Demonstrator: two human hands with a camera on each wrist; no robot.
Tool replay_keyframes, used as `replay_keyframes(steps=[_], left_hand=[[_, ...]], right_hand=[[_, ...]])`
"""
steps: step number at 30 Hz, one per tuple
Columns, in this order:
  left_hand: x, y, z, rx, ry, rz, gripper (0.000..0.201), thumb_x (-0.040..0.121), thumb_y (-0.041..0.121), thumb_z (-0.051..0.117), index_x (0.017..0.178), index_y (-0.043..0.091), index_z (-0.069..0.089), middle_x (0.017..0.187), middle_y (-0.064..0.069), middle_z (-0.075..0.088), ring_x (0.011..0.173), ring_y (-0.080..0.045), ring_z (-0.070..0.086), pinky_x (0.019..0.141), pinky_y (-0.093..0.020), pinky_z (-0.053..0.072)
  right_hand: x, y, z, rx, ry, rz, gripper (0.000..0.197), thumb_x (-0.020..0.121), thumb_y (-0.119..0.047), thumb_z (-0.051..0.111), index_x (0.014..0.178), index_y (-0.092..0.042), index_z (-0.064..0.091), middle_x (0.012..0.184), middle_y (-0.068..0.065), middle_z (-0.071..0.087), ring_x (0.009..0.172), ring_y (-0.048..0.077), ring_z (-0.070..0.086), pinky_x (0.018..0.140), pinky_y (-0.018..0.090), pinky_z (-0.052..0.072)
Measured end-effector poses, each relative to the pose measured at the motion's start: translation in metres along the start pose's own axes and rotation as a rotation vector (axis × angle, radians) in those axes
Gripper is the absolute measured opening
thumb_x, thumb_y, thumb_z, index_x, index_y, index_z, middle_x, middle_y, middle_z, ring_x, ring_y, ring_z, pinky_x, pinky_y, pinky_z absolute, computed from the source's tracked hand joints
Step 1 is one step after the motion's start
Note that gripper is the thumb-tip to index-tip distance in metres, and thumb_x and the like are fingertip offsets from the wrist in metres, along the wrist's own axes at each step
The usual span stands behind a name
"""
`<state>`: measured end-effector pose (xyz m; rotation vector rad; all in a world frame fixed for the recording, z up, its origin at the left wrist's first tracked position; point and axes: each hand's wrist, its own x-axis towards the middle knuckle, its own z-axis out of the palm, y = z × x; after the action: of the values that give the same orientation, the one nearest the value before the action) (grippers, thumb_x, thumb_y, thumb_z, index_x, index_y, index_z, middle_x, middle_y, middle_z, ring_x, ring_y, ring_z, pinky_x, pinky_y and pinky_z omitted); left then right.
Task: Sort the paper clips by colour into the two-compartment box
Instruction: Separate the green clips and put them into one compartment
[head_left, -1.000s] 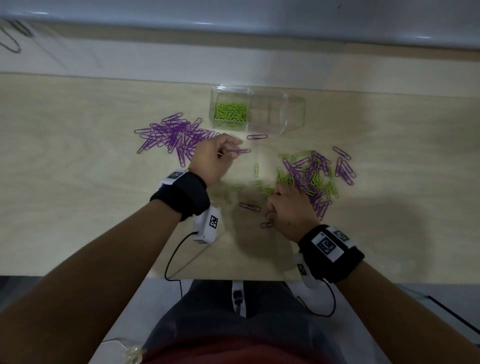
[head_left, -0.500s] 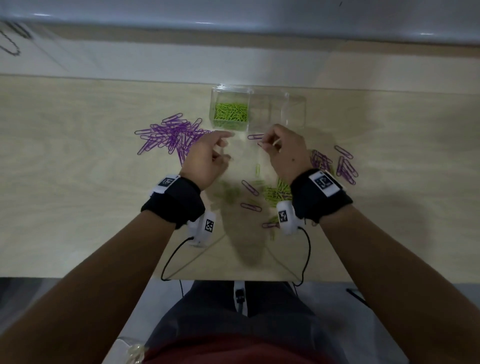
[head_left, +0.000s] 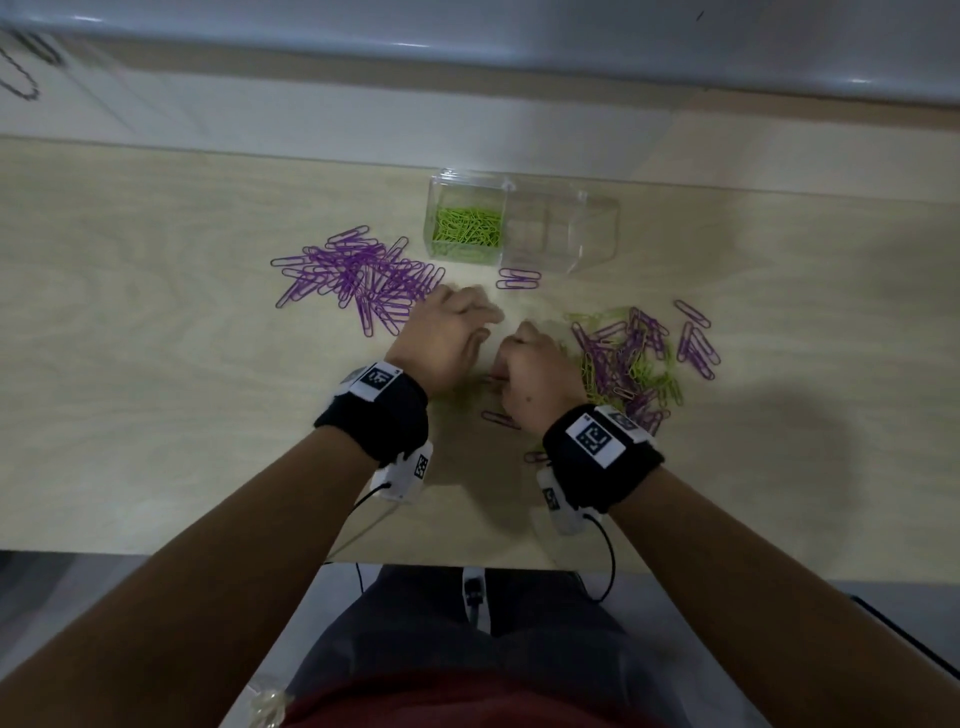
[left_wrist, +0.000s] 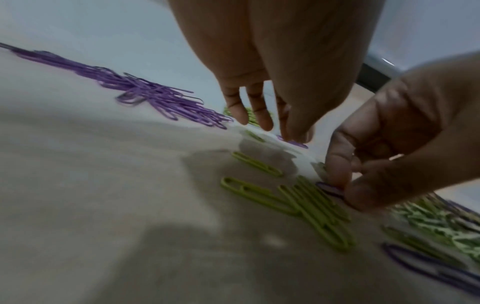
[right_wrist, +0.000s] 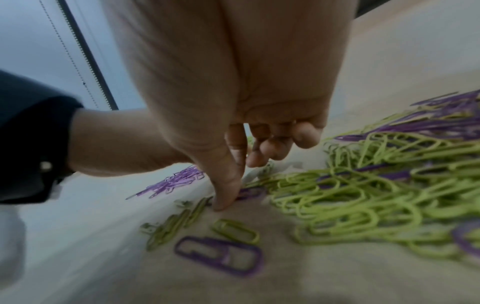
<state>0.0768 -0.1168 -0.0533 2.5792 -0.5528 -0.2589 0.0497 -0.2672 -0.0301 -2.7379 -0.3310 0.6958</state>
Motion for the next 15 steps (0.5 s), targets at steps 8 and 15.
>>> replay_keyframes(steps=[8, 15], left_hand=[[0.005, 0.004, -0.010, 0.277, -0.168, 0.118, 0.046, 0.080, 0.016, 0.061, 0.118, 0.042, 0.059, 0.124, -0.005, 0.046, 0.109, -0.027, 0.032, 0.082, -0.041, 0.029], [-0.017, -0.002, -0.002, 0.223, -0.046, 0.005, 0.056, 0.085, 0.009, 0.052, 0.140, 0.011, 0.040, 0.127, -0.021, 0.051, 0.113, -0.037, 0.049, 0.087, -0.048, 0.042]], right_hand=[[0.012, 0.018, -0.040, 0.204, 0.061, 0.132, 0.010, 0.084, -0.016, 0.059, 0.074, -0.015, 0.060, 0.095, 0.006, 0.053, 0.084, 0.022, 0.054, 0.074, 0.034, 0.046], [0.035, 0.030, -0.036, 0.196, 0.089, -0.033, 0.023, 0.084, 0.003, 0.054, 0.099, -0.012, 0.063, 0.110, 0.007, 0.056, 0.092, 0.019, 0.056, 0.082, 0.033, 0.046]])
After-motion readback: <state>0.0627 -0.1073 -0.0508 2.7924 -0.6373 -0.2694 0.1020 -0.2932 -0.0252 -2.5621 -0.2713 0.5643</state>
